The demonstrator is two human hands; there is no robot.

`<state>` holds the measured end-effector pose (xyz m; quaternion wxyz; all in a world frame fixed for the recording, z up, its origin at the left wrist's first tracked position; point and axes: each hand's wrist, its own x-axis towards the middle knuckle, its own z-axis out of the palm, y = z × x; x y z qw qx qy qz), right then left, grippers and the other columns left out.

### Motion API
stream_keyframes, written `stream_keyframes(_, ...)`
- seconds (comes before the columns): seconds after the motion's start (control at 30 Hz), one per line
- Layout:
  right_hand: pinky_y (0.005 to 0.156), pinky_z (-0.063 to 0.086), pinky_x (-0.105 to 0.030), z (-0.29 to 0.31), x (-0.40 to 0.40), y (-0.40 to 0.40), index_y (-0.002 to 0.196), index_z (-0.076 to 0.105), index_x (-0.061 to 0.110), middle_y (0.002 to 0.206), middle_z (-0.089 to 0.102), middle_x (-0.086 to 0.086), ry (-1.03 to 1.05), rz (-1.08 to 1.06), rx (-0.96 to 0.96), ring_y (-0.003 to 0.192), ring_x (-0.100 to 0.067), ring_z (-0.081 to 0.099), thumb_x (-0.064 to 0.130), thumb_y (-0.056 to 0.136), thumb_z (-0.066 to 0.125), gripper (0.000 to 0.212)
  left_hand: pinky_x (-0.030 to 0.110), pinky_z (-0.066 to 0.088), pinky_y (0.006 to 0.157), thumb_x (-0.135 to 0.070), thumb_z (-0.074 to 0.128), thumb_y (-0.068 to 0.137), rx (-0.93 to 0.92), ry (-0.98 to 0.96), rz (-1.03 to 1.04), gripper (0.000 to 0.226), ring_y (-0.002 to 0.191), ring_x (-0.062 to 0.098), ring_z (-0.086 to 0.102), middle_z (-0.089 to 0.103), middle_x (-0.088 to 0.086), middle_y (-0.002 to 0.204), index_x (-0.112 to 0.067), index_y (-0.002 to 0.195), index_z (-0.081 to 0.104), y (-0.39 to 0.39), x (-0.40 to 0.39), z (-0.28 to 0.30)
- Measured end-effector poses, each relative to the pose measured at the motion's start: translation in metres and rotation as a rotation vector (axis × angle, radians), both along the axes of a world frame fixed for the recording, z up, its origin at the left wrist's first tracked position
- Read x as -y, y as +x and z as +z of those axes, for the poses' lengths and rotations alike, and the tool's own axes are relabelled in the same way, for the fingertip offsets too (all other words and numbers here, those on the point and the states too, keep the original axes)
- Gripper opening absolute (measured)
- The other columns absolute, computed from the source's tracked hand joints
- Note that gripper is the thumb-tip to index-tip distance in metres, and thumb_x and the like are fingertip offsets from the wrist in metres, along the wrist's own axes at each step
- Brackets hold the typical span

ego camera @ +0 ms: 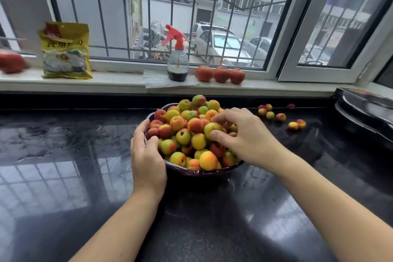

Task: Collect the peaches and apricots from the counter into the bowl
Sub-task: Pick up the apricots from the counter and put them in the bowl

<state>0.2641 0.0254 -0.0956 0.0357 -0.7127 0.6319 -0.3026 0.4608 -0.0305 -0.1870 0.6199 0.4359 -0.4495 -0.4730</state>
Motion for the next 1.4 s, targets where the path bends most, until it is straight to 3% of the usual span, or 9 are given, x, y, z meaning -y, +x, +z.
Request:
stream_keyframes(0.17,0.084,0.049,-0.018,-0.007,0.0,-0.025,0.114,0.07,0.032,0.105,0.069,0.017,-0.194,-0.123,0.232,0.099,-0.001,0.063,0.044,0.09,0.064,0.028,0.048,0.047,0.114,-0.037,0.042,0.091,-0.017,-0.004,-0.015,0.049,0.132,0.015,0.053,0.054,-0.006,0.142,-0.046,0.137,0.056,0.001,-0.001,0.001)
stream_keyframes(0.27,0.081,0.048,-0.024,-0.029,0.017,-0.065,0.099,0.069,0.029,0.098,0.071,0.012,-0.21,-0.394,0.353,0.094,-0.006,0.065,0.026,0.094,0.06,0.011,0.047,0.047,0.113,-0.035,0.043,0.091,-0.028,-0.009,-0.016,0.05,0.132,0.014,0.054,0.055,-0.006,0.143,-0.044,0.138,0.057,0.001,0.0,-0.001)
stream_keyframes(0.4,0.098,0.046,-0.036,-0.078,0.049,-0.116,0.118,0.067,0.015,0.126,0.062,-0.012,0.135,-0.637,0.133,0.117,-0.032,0.058,0.013,0.091,0.055,0.03,0.041,0.052,0.107,-0.033,0.044,0.091,-0.042,-0.027,0.002,0.048,0.121,0.003,0.06,0.062,-0.017,0.132,-0.045,0.135,0.06,0.0,0.003,-0.004)
stream_keyframes(0.7,0.104,0.041,-0.049,-0.075,0.136,-0.185,0.156,0.025,0.031,0.167,0.003,-0.008,0.354,-0.779,-0.171,0.134,-0.045,0.045,0.034,0.102,0.044,0.057,0.027,0.06,0.084,-0.033,0.045,0.09,-0.071,-0.029,0.014,0.044,0.105,-0.004,0.067,0.068,-0.03,0.111,-0.049,0.127,0.063,-0.003,0.008,-0.01)
stream_keyframes(0.83,0.097,0.044,-0.05,-0.083,0.155,-0.192,0.15,0.034,0.02,0.157,0.029,-0.017,0.367,-0.729,-0.306,0.13,-0.045,0.047,0.04,0.103,0.04,0.051,0.032,0.057,0.09,-0.031,0.046,0.09,-0.046,-0.05,0.03,0.04,0.106,-0.003,0.067,0.068,-0.028,0.113,-0.052,0.118,0.065,-0.003,0.006,-0.008)
stream_keyframes(1.0,0.068,0.042,-0.042,-0.103,0.137,-0.178,0.12,0.052,0.009,0.126,0.044,-0.021,0.009,-0.731,-0.353,0.097,-0.048,0.061,0.025,0.095,0.054,0.03,0.046,0.057,0.101,-0.033,0.047,0.091,-0.041,-0.021,0.023,0.041,0.113,0.006,0.067,0.068,-0.022,0.119,-0.051,0.124,0.063,-0.003,0.006,-0.008)
stream_keyframes(1.2,0.099,0.048,-0.043,-0.083,0.125,-0.17,0.121,0.067,0.01,0.128,0.06,-0.022,0.133,-0.66,-0.153,0.12,-0.042,0.055,0.026,0.096,0.061,0.029,0.045,0.056,0.104,-0.033,0.046,0.089,-0.04,-0.023,0.006,0.046,0.112,0.002,0.065,0.068,-0.022,0.118,-0.044,0.131,0.061,-0.003,0.003,-0.005)
stream_keyframes(1.3,0.101,0.048,-0.037,-0.047,0.103,-0.134,0.115,0.072,0.021,0.122,0.06,-0.017,-0.085,-0.487,0.162,0.109,-0.035,0.061,0.027,0.091,0.068,0.024,0.044,0.054,0.105,-0.035,0.044,0.091,-0.034,-0.023,-0.008,0.044,0.116,0.002,0.063,0.065,-0.02,0.124,-0.049,0.129,0.06,-0.002,0.001,-0.002)
stream_keyframes(1.4,0.08,0.06,-0.035,-0.004,0.052,-0.072,0.108,0.07,0.038,0.108,0.066,0.0,-0.178,-0.091,0.458,0.091,-0.02,0.069,0.042,0.083,0.074,0.026,0.046,0.052,0.108,-0.034,0.043,0.091,-0.042,-0.007,-0.018,0.042,0.124,0.009,0.06,0.061,-0.013,0.133,-0.054,0.125,0.06,-0.003,0.0,-0.001)
